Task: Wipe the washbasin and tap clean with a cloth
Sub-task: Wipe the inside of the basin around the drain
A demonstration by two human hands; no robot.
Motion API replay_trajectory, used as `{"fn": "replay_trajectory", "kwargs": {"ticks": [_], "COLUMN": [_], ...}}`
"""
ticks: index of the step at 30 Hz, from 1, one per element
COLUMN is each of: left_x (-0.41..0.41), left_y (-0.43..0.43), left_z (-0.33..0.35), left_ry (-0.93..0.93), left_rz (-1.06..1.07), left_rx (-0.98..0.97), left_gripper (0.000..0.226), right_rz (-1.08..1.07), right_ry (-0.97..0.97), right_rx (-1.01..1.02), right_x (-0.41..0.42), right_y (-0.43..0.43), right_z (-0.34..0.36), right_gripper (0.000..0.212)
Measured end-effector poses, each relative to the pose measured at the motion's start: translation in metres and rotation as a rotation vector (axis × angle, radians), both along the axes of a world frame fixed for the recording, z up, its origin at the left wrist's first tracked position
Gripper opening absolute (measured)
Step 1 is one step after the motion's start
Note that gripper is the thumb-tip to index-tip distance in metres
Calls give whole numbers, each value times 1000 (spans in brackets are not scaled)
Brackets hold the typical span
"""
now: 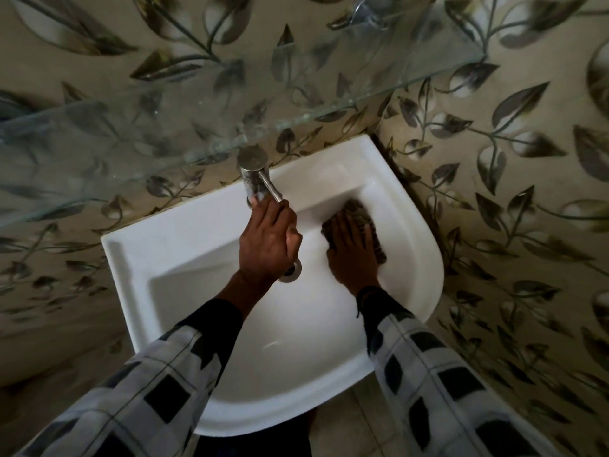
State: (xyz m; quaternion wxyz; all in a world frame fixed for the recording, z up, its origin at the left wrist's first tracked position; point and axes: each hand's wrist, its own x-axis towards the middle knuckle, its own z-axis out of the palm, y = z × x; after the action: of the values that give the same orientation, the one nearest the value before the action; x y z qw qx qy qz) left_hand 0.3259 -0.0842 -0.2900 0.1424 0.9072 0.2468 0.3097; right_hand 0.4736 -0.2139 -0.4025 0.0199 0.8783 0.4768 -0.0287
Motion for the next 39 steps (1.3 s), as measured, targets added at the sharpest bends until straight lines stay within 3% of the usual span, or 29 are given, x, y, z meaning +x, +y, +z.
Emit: {"fn": "replay_trajectory", "kwargs": {"ticks": [6,10,14,17,20,25,27,29,30,33,37,39], "left_x": [-2,0,0,1,0,0,1,1,0,0,1,0], "left_y": [1,-1,2,1,1,0,1,3,3,1,2,2], "left_z": [-3,0,-3,-4,-3,-4,-5,-5,-5,-3,-4,-5], "left_ry": [18,2,2,-2,-21,-24,-11,0,4,-4,-24,-19], "left_rz": [7,1,6,4,0,2,-5,0,1,-9,-4,-2], "left_rx": [37,28,31,37,56,53,41,25,19,22,28,28], "left_gripper": [22,21,22,22,22,22,23,23,23,23,24,23], "right_rz": [324,184,-3,94,209,38,-14,39,88,64,-42,-84], "right_ry": [64,-23,73,143,89,110,183,263,244,165,15,3], "right_rx": [-56,-18,-2,-36,-53,-158,-158,-225,-210,-190,-80,-43], "right_x": [-4,24,-9,-40,-27,-5,-22,-37,-40,-28,-3,2], "right_y": [-47,-37,-21,-46,-56,-22,-9,-14,-24,-49,-40,-21], "right_z": [-10,8,1,-8,-7,1,3,1,-2,-3,9,15], "right_gripper": [58,66,66,65,57,65,79,81,77,93,70,72]}}
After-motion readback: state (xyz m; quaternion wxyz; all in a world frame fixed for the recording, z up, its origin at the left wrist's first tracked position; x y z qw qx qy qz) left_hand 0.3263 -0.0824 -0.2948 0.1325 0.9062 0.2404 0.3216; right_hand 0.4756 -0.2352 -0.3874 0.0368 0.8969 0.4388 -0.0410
